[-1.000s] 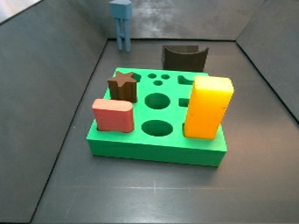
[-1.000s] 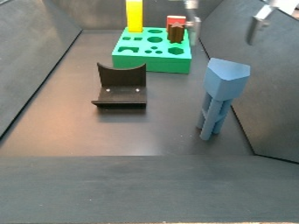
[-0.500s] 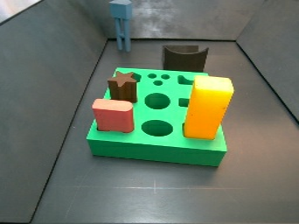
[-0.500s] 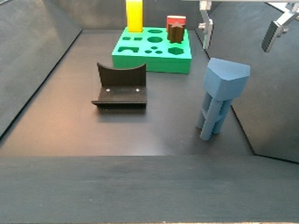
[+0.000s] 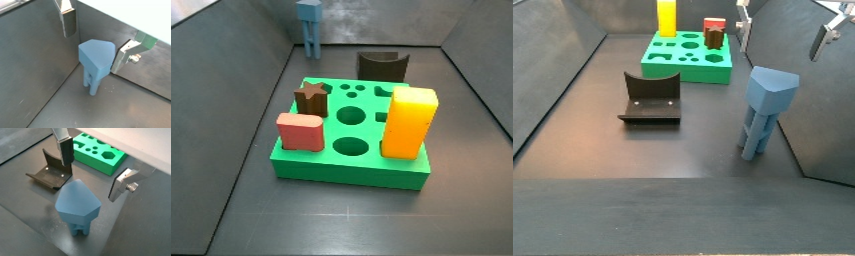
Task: Pick up the 3 prong object. Move up. Move to above the board. Insert the 3 prong object.
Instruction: Pick up the 3 prong object.
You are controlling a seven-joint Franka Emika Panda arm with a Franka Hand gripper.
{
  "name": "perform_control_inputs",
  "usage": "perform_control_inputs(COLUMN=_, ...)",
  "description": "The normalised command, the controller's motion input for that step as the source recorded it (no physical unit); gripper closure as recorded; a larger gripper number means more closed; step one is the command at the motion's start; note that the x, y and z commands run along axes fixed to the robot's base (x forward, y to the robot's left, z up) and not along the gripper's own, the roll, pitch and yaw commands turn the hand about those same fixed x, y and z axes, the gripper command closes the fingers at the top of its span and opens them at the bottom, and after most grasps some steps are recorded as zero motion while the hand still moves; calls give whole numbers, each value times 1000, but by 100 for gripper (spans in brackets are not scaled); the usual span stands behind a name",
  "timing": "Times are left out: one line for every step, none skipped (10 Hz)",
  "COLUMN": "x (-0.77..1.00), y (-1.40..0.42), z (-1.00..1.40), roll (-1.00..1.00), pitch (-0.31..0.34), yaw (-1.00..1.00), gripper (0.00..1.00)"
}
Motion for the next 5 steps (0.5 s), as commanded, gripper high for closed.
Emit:
perform_control_inputs(x=189, y=131, z=-34, roll=-67, pitch=-196, yaw=-343, gripper=0)
perform_control_inputs(x=217, y=114, z=-146, roll=-43, pitch=-171, yaw=-323, gripper=0)
perform_control_inputs(x=163, y=86, z=-263, roll=-24, pitch=-180, yaw=-317, gripper=0)
perform_control_inputs(x=134, y=120, z=-260, roll=-4, pitch=-136, yaw=-286, gripper=0)
perform_control_inputs(x=46, y=120, z=-191, roll=0, pitch=-76, yaw=-223, gripper=0)
